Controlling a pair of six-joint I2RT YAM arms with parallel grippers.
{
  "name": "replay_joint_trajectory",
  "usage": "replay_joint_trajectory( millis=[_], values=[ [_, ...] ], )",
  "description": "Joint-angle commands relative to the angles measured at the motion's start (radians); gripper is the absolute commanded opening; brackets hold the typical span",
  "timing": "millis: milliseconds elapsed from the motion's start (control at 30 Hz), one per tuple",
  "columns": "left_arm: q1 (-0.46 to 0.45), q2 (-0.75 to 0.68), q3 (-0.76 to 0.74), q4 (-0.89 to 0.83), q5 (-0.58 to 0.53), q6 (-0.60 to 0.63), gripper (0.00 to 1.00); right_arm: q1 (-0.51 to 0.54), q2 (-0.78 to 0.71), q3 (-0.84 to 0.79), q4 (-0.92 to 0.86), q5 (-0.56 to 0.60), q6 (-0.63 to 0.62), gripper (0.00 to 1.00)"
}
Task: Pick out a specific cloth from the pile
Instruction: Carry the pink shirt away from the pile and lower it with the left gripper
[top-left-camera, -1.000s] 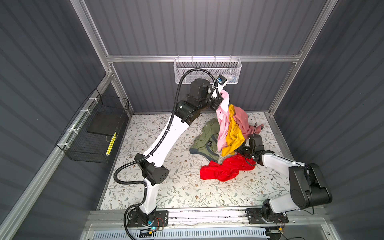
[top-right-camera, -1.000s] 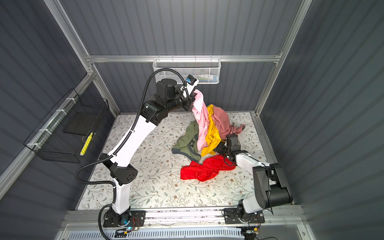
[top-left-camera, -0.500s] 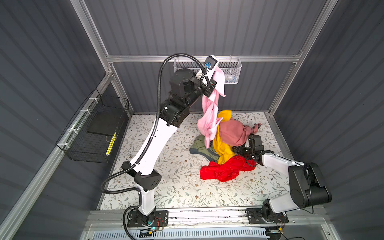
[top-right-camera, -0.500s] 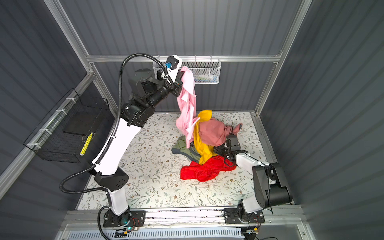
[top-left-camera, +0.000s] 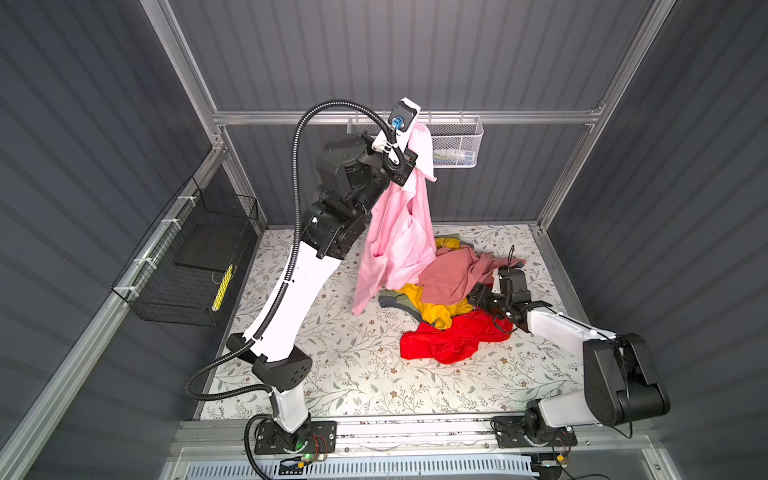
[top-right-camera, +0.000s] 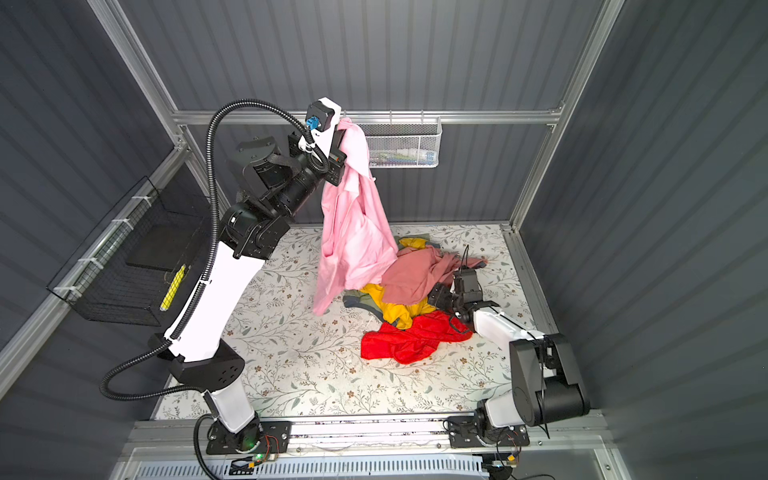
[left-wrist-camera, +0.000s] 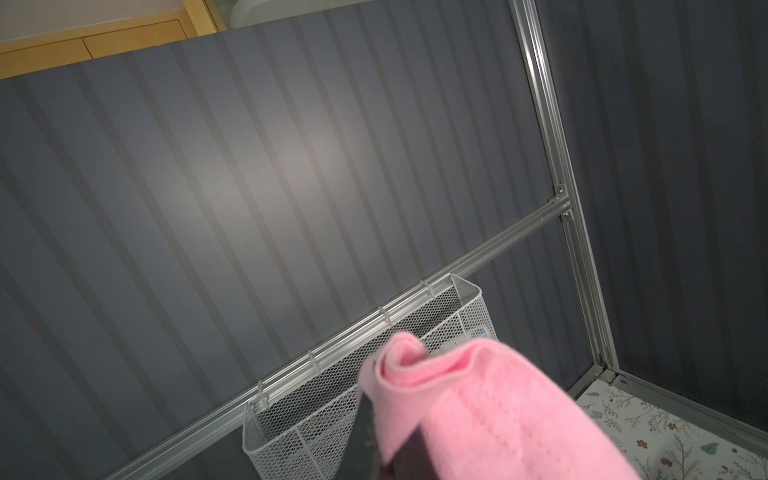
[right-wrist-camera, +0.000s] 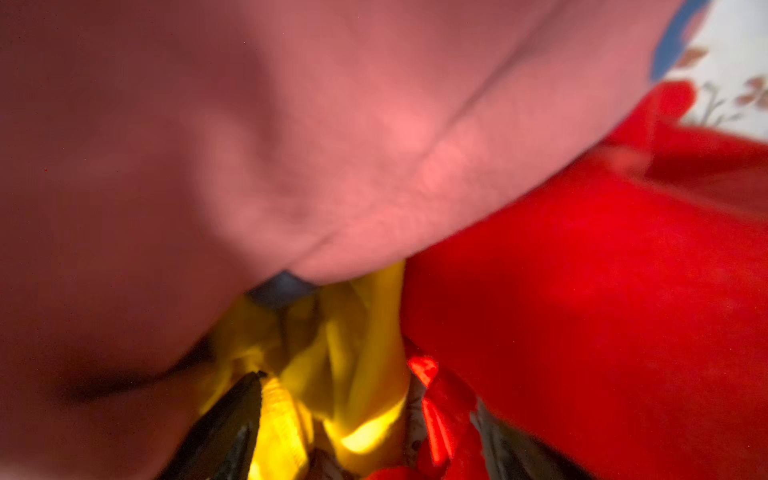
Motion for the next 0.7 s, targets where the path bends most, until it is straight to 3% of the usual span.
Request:
replay_joint_trajectory(
  millis=[0,433,667],
  values=[
    [0.006,-0.060,-0.040,0.039,-0.065,0.040,0.00,-0.007,-0.048,0.041,-0.034,-0.007,-0.002,0.81],
    [0.044,-0.111,-0.051,0.064,-0.298,0.241,0.00,-0.007,-0.242,0.106,-0.125,0.053,-0.009,0.83],
    [0.116,-0.185,-0.196,0.039,-0.395,0.227,0.00,-0.007,-0.329,0.117,-0.197,0.129,-0.053,0.83]
  ],
)
